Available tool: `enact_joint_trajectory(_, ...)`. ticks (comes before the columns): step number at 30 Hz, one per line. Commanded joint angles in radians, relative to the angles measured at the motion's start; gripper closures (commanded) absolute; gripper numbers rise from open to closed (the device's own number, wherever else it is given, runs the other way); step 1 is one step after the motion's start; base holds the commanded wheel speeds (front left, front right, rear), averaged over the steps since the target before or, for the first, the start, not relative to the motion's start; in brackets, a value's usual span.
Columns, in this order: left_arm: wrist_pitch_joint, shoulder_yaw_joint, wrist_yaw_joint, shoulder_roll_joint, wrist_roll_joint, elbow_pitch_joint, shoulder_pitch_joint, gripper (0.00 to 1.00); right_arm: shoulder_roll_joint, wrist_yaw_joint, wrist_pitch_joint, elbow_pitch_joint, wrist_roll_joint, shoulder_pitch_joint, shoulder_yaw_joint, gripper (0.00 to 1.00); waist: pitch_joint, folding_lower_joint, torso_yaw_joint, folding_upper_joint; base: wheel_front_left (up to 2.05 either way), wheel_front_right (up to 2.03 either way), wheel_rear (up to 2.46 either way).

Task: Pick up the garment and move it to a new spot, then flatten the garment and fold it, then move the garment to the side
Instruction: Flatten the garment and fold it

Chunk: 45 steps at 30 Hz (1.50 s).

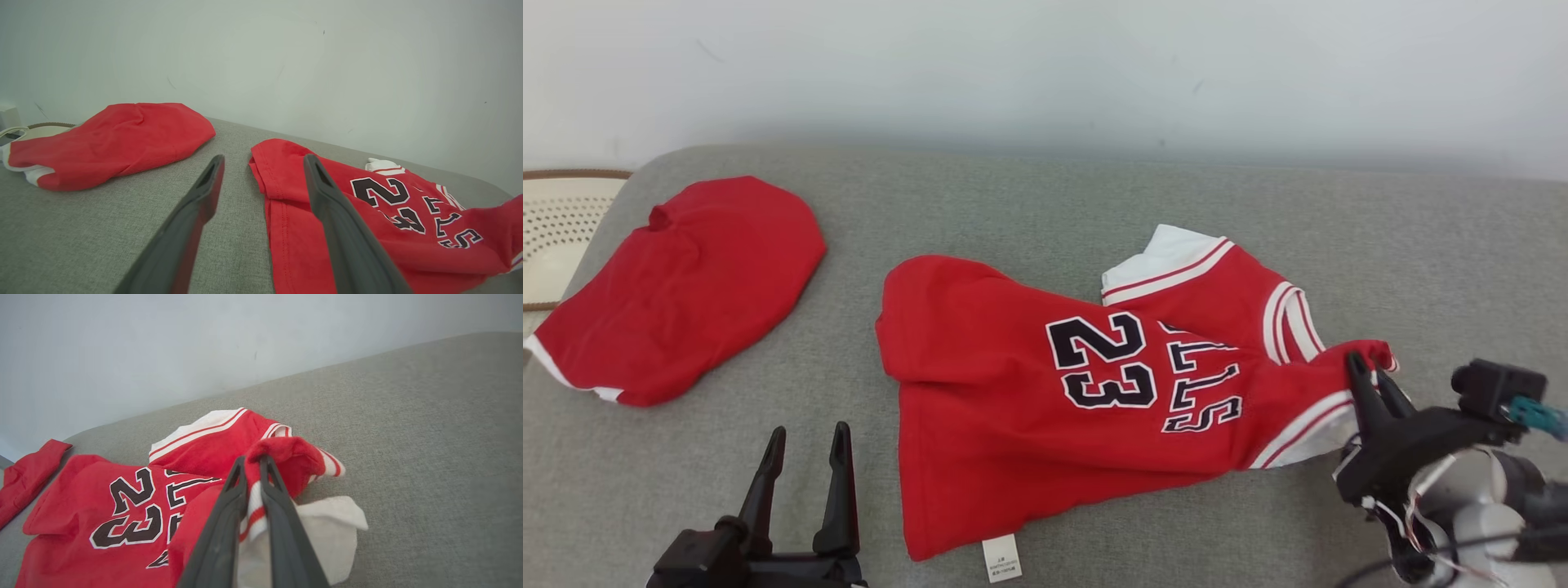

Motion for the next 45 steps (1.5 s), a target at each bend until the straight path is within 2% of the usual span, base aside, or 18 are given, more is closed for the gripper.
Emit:
enact_joint_trajectory(1,-0.004,-0.001,0.005,0.000,-0.005,0.004,-0.003,0.00,0.002,0.000,-0.004,0.034,-0.012,-0.029,0.007,1.00,0.005,-0.0001,0.012,0.0000,0.00,0.00,0.00)
enact_joint_trajectory(5,-0.003,-0.015,0.004,0.000,-0.010,0.014,-0.016,0.00,-0.007,0.000,-0.021,0.182,-0.040,-0.117,0.027,1.00,0.011,-0.0001,0.032,0.0000,0.00,0.00,0.00)
enact_joint_trajectory(9,-0.003,-0.024,0.001,0.000,-0.015,0.026,-0.019,0.00,-0.012,0.000,-0.089,0.359,-0.061,-0.202,0.042,1.00,0.009,-0.0001,0.052,0.0000,0.00,0.00,0.00)
enact_joint_trajectory(10,-0.003,-0.027,0.003,0.000,-0.016,0.028,-0.017,0.00,-0.010,0.000,-0.106,0.387,-0.060,-0.214,0.043,0.55,0.008,-0.0001,0.054,0.0000,0.00,0.00,0.00)
enact_joint_trajectory(11,-0.003,-0.027,0.004,0.000,-0.016,0.029,-0.015,0.00,-0.005,0.000,-0.125,0.408,-0.052,-0.222,0.048,0.21,0.006,-0.0001,0.055,0.0000,0.00,0.00,0.00)
enact_joint_trajectory(12,-0.003,-0.027,0.004,0.000,-0.016,0.029,-0.015,0.00,-0.005,0.000,-0.125,0.408,-0.052,-0.222,0.048,0.21,0.006,-0.0001,0.055,0.0000,0.00,0.00,0.00)
enact_joint_trajectory(13,-0.003,-0.026,0.005,0.000,-0.015,0.029,-0.012,0.00,-0.003,0.000,-0.144,0.425,-0.046,-0.229,0.052,0.00,0.005,-0.0001,0.054,0.0000,0.00,0.00,0.00)
enact_joint_trajectory(17,-0.003,-0.014,0.007,0.000,-0.011,0.026,0.005,0.00,-0.003,0.000,-0.224,0.441,-0.004,-0.223,0.073,0.00,-0.003,-0.0001,0.039,0.0000,0.00,0.00,0.00)
enact_joint_trajectory(23,-0.003,-0.007,0.016,0.000,-0.010,0.012,0.023,0.00,-0.037,0.000,-0.299,0.361,0.065,-0.163,0.095,0.00,-0.008,-0.0001,0.005,0.0000,0.00,0.00,0.00)
enact_joint_trajectory(26,-0.003,-0.005,0.015,0.000,-0.011,0.007,0.023,0.00,-0.067,0.000,-0.291,0.307,0.079,-0.111,0.077,0.00,-0.004,-0.0001,-0.003,0.0000,0.00,0.00,0.00)
enact_joint_trajectory(31,-0.003,-0.002,0.015,0.000,-0.018,0.001,0.021,0.00,-0.081,0.000,-0.245,0.208,0.106,-0.001,0.039,0.00,0.005,-0.0001,-0.011,0.0000,0.00,0.00,0.00)
enact_joint_trajectory(35,-0.003,-0.006,0.014,0.000,-0.018,0.002,0.023,0.00,-0.071,0.000,-0.207,0.167,0.122,0.051,0.022,0.00,0.011,-0.0001,-0.018,0.0000,0.00,0.00,0.00)
enact_joint_trajectory(40,-0.003,-0.010,0.011,0.000,-0.014,0.008,0.016,0.00,-0.059,0.000,-0.177,0.210,0.135,0.031,0.019,0.00,0.011,-0.0001,-0.019,0.0000,0.00,0.00,0.00)
enact_joint_trajectory(45,-0.003,-0.017,0.008,0.000,-0.011,0.013,0.011,0.00,-0.074,0.000,-0.164,0.286,0.137,-0.014,0.047,0.00,0.016,-0.0001,-0.004,0.0000,0.00,0.00,0.00)
